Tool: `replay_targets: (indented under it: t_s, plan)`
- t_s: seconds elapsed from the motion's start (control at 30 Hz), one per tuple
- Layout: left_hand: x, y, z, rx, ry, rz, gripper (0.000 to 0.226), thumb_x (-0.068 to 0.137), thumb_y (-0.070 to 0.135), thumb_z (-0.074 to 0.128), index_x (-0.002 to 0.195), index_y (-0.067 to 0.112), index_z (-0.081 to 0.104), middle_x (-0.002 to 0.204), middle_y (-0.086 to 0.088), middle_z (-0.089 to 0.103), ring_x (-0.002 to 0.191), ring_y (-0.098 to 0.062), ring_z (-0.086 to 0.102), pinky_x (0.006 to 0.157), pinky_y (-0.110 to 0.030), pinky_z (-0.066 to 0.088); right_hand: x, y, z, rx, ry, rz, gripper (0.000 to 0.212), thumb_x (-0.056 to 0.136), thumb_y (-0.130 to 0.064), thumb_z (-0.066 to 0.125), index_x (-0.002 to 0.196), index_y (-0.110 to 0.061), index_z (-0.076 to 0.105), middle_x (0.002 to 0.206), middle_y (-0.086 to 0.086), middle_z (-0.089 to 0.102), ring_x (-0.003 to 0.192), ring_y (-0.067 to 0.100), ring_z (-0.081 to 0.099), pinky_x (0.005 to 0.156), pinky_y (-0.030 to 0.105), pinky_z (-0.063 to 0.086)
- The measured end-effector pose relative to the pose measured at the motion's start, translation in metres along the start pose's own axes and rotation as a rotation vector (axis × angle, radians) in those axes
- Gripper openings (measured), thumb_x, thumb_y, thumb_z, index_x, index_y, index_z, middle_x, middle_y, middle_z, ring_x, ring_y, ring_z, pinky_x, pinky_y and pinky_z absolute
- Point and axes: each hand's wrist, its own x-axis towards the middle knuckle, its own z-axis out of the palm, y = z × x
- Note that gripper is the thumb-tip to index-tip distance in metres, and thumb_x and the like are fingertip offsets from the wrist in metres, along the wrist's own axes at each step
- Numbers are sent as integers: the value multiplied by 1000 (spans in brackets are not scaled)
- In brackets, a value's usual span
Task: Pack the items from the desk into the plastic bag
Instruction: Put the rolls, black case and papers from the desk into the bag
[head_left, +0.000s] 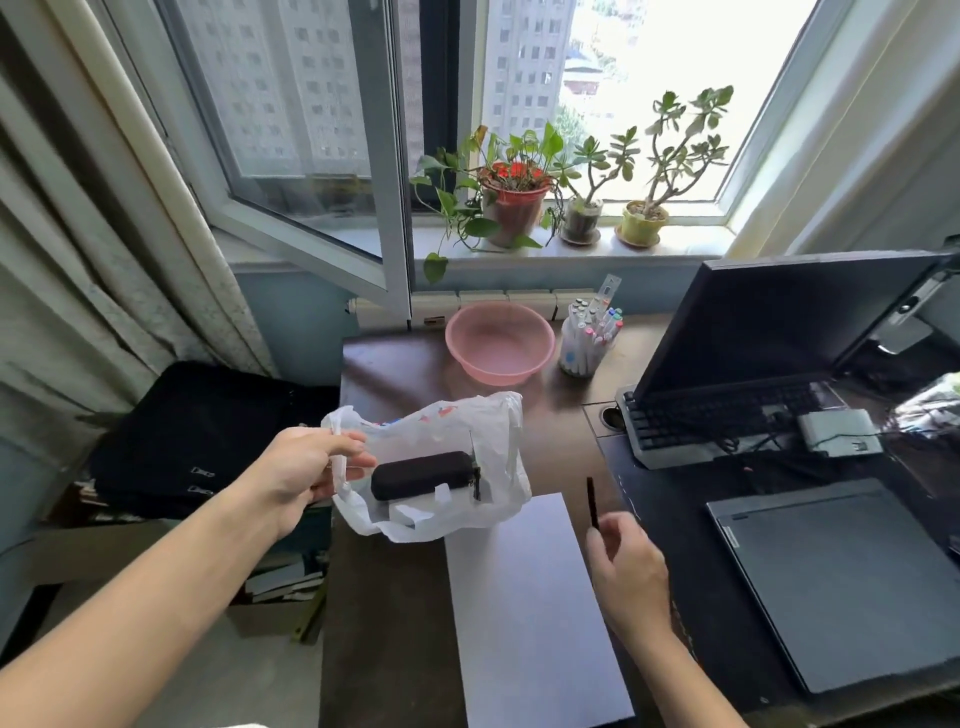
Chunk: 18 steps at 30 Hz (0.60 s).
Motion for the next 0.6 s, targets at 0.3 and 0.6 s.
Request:
replay_targets:
  t_s: [0.3, 0.6]
  plan:
    - [-2, 0, -12, -26, 7, 15, 18, 87, 11, 56, 99, 5, 69, 64, -6, 74, 77, -25, 68, 74, -35, 49, 22, -165, 26, -297, -122, -867, 5, 89, -16, 54, 86, -13, 56, 75, 3, 65, 68, 26, 54, 58, 34, 41]
    - [1, 5, -27, 14, -39, 26, 25, 88, 16, 59, 103, 0, 70, 70, -9, 70, 72, -24, 65, 69, -30, 49, 69, -175, 102, -784, -569, -593, 22, 92, -23, 57, 110, -11, 60, 111, 9, 64, 92, 31, 60, 66, 34, 39]
